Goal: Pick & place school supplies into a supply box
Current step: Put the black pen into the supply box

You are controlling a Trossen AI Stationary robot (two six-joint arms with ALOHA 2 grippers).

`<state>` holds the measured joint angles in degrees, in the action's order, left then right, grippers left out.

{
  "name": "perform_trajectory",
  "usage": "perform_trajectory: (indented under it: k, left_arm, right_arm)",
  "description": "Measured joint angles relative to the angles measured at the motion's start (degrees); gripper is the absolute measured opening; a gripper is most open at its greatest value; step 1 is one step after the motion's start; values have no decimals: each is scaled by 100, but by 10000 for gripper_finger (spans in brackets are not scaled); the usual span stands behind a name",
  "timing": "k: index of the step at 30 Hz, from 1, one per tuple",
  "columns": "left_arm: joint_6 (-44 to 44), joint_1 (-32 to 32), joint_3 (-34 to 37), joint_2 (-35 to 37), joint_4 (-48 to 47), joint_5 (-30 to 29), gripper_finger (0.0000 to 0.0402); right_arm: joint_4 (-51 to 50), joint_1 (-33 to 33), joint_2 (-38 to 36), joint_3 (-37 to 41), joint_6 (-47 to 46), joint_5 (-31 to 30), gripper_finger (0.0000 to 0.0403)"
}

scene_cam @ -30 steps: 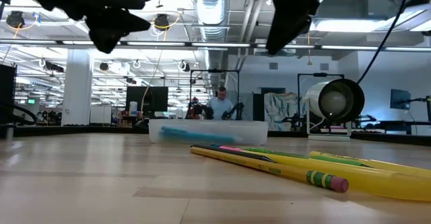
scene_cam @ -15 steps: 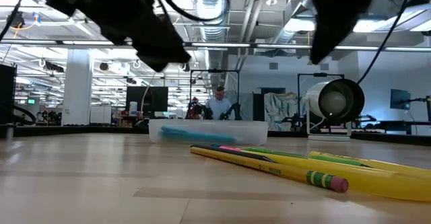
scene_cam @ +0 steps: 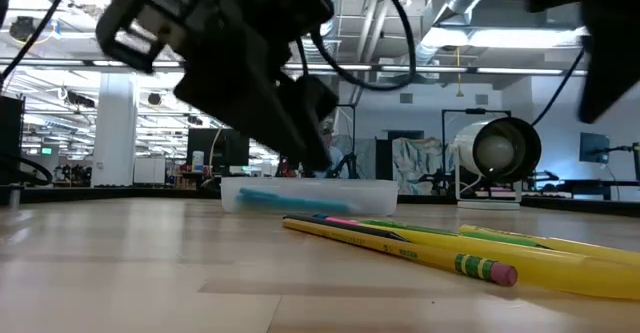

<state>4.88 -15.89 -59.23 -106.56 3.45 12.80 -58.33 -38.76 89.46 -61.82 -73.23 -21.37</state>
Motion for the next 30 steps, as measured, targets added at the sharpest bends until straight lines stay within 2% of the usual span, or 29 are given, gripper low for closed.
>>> perform_trajectory:
  k: [6,11,15,24,30]
  left_arm:
    - [334,56,-109,-245,-260,-73,157]
    - [529,74,-120,-245,-257,-802,157]
    - [790,121,-121,-309,-126,-596,157]
    - [794,135,-288,-744,-129,-548,157]
    - [644,141,-605,-936,-798,-562,154]
  right_arm:
    - [-124,-649,-74,195,-1242,-122,120]
    - [-419,-1097,-69,221,-2010,-189,120]
    - [-613,-1273,-69,221,-2443,-346,120]
    - [-634,-1287,-66,219,-2592,-432,120]
    - [-568,-1288,-66,219,-2590,-426,120]
